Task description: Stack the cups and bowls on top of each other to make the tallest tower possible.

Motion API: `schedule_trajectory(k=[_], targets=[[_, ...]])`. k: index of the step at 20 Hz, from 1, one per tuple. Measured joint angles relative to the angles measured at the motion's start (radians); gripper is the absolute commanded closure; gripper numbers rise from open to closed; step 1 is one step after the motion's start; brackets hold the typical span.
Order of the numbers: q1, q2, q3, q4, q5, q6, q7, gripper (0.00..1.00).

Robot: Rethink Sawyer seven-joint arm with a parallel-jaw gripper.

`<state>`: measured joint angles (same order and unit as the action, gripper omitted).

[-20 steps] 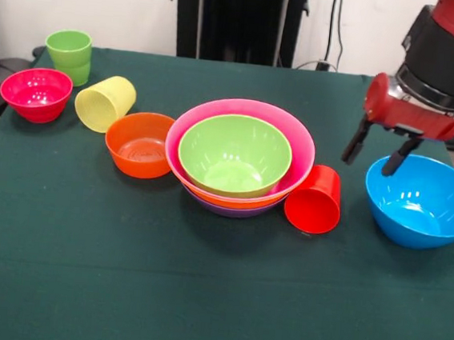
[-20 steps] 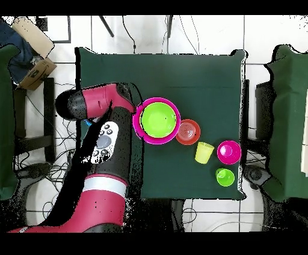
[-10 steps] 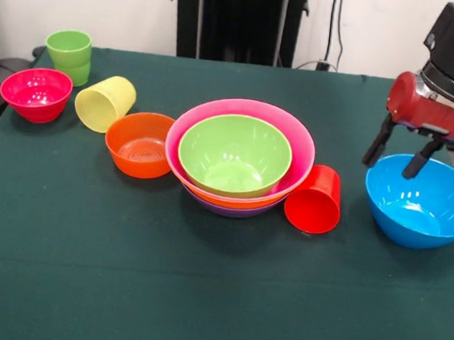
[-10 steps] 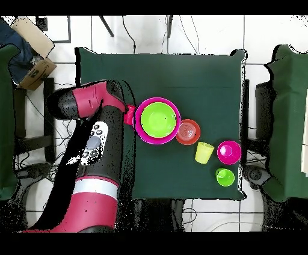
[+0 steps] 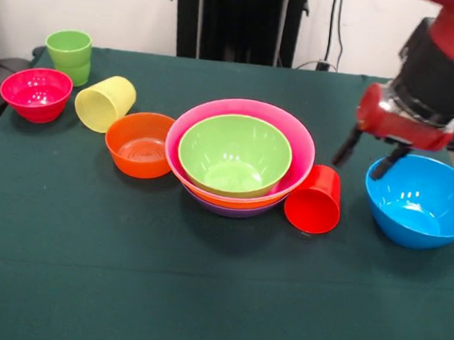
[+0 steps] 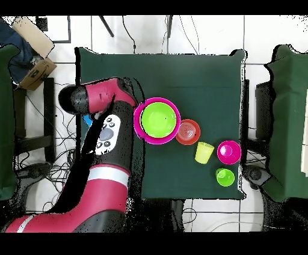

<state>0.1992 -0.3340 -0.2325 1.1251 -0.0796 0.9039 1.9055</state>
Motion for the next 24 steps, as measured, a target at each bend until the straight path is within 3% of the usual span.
schedule_trajectory(k=[6,11,18,24], targets=[[-0.045,0.032,0.002,-0.002,0.0,0.156,0.0,0.0],[-0.05,0.031,-0.002,0.001,0.0,0.174,0.0,0.0],[0.005,0.007,-0.03,0.005,-0.02,0.159,0.0,0.0],[0.091,-0.051,-0.079,0.002,-0.085,0.099,0.0,0.0]])
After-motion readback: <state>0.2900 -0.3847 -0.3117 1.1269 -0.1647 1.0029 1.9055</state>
